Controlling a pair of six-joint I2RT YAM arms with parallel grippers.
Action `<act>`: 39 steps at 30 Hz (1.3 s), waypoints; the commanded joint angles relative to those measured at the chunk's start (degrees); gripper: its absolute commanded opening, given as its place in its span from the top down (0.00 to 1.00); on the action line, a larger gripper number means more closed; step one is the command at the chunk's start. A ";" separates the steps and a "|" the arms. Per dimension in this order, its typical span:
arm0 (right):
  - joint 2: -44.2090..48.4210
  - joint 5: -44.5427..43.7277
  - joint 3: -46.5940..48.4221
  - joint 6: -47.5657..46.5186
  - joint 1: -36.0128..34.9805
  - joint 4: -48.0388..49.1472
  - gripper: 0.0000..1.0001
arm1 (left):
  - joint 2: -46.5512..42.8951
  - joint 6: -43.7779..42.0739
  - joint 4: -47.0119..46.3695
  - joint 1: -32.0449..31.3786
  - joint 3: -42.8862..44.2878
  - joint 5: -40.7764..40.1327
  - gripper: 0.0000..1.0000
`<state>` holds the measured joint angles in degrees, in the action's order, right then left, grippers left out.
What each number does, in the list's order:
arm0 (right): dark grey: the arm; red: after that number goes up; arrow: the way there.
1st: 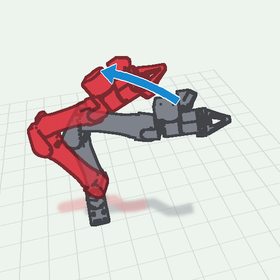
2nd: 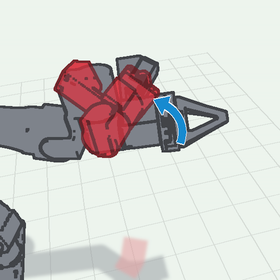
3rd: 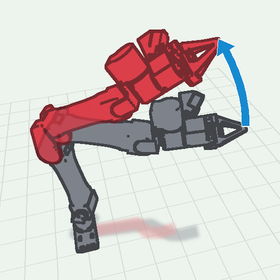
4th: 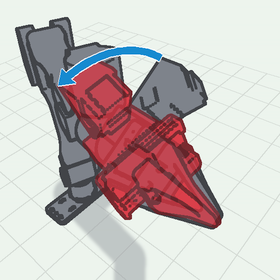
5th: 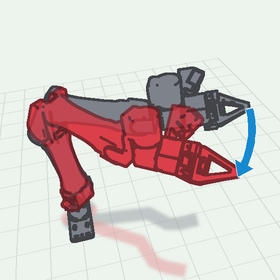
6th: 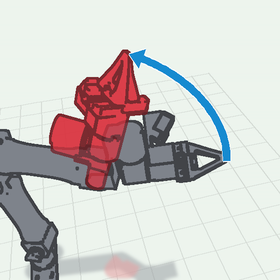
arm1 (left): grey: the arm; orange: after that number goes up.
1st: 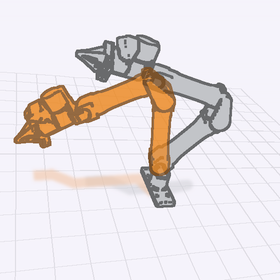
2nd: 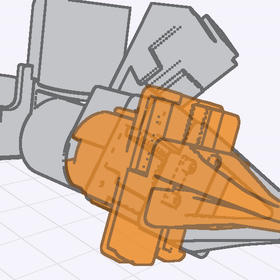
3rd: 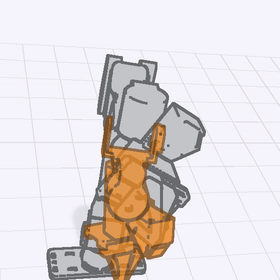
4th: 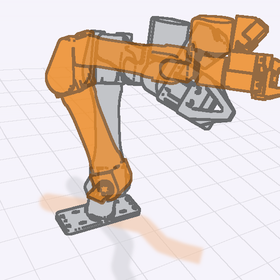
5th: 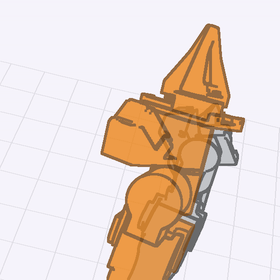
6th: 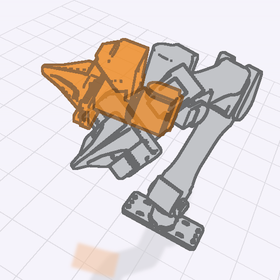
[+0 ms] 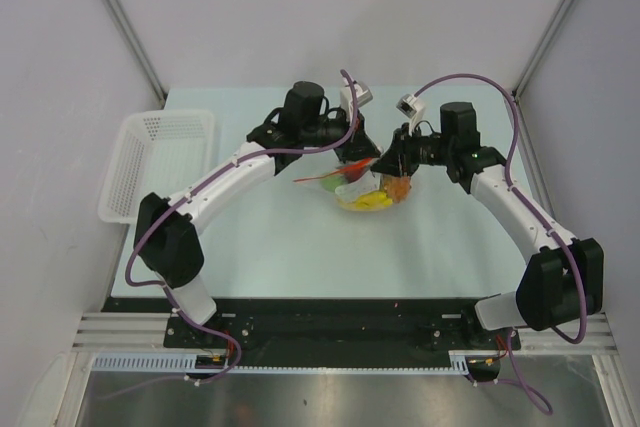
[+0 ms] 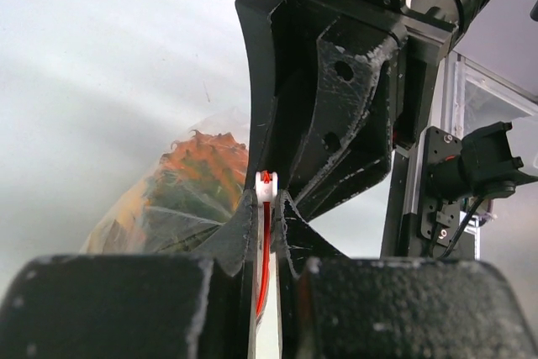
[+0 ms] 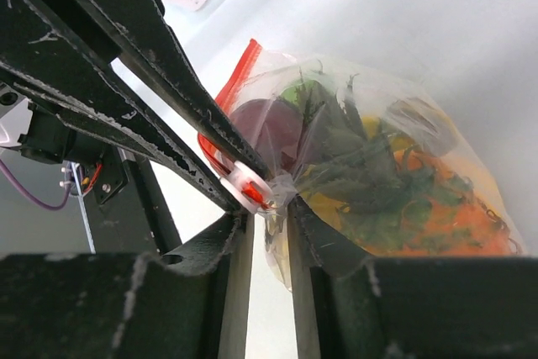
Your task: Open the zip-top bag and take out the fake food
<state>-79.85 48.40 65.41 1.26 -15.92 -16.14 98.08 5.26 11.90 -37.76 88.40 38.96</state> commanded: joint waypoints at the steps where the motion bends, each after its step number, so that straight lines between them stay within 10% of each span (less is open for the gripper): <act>1: 1.54 0.20 2.88 -1.08 -0.34 1.99 0.76 | -1.40 -2.18 0.40 -0.21 1.51 3.23 1.00; 8: 1.28 1.52 3.15 0.15 -0.34 3.31 1.00 | -0.61 -3.15 3.21 -0.12 2.04 2.09 1.00; 39: 1.99 -6.74 0.51 13.33 8.71 5.77 1.00 | -15.54 -4.29 9.63 8.49 -18.52 -8.11 1.00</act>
<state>-79.15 46.74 62.50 14.04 -10.13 -10.59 87.59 1.91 16.56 -31.90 72.77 34.15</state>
